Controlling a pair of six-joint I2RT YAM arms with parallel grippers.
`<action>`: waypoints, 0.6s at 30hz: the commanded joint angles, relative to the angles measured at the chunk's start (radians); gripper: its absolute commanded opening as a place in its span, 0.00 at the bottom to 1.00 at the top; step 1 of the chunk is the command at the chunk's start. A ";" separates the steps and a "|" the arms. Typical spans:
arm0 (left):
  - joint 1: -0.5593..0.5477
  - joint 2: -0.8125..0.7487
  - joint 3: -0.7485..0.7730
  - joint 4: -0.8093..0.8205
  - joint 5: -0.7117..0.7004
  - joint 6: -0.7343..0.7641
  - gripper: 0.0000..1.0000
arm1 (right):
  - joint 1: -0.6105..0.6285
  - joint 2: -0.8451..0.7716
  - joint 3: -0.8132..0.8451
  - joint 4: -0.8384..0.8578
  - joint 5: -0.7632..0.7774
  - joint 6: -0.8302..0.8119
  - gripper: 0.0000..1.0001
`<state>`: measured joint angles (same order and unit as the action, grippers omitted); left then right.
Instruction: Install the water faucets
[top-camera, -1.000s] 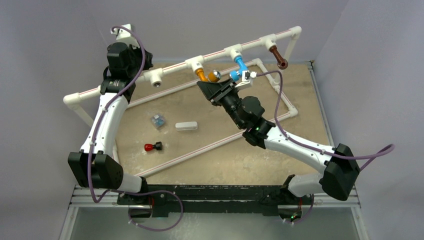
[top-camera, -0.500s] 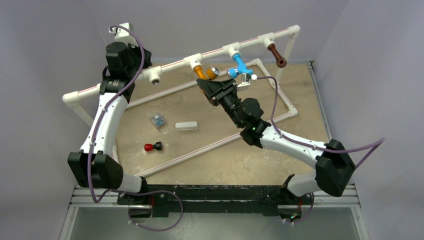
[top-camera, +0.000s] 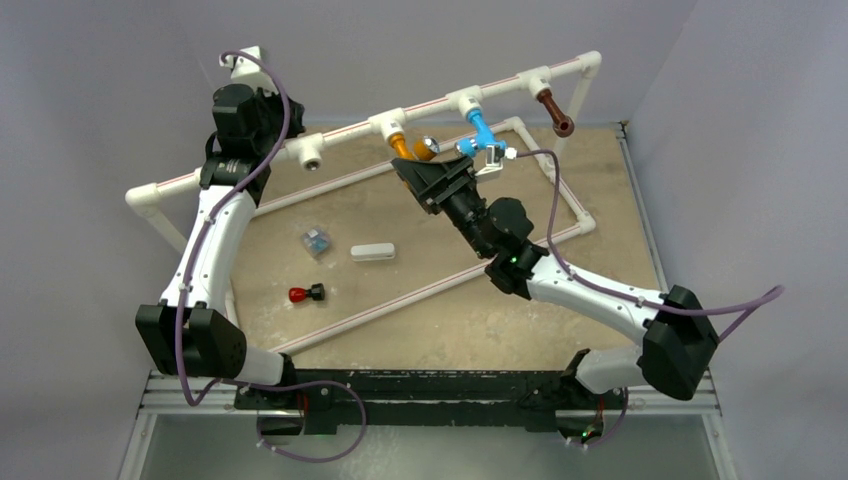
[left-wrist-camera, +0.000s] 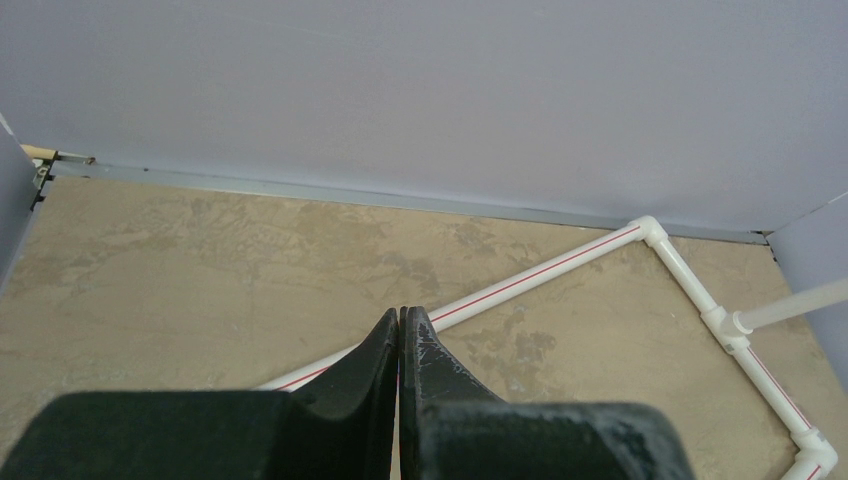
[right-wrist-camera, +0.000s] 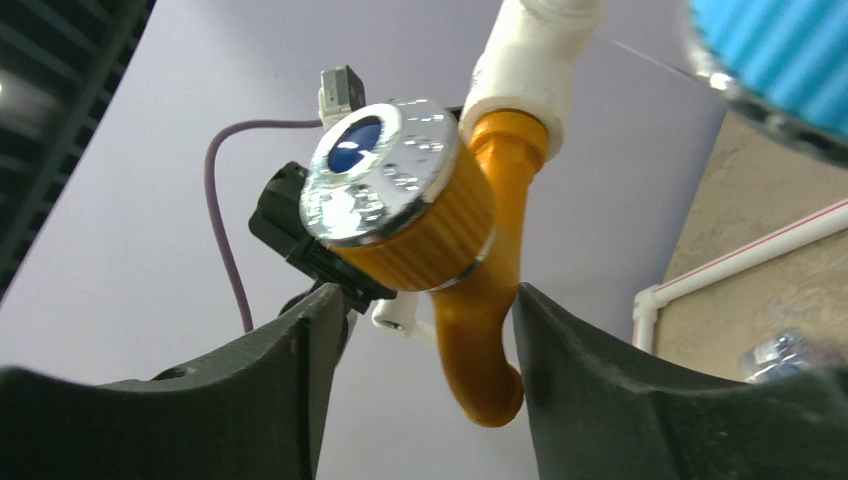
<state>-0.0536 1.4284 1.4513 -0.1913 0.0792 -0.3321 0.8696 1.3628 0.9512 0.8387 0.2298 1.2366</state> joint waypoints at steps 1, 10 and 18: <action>-0.005 0.045 -0.058 -0.160 0.008 -0.013 0.00 | 0.001 -0.055 0.024 -0.026 -0.024 -0.131 0.69; -0.005 0.046 -0.060 -0.161 0.005 -0.012 0.00 | 0.001 -0.129 0.058 -0.196 -0.006 -0.367 0.88; -0.005 0.046 -0.058 -0.153 0.010 -0.013 0.00 | 0.002 -0.196 0.080 -0.410 0.094 -0.615 0.94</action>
<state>-0.0536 1.4284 1.4513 -0.1921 0.0788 -0.3321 0.8700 1.2125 0.9852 0.5407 0.2539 0.7975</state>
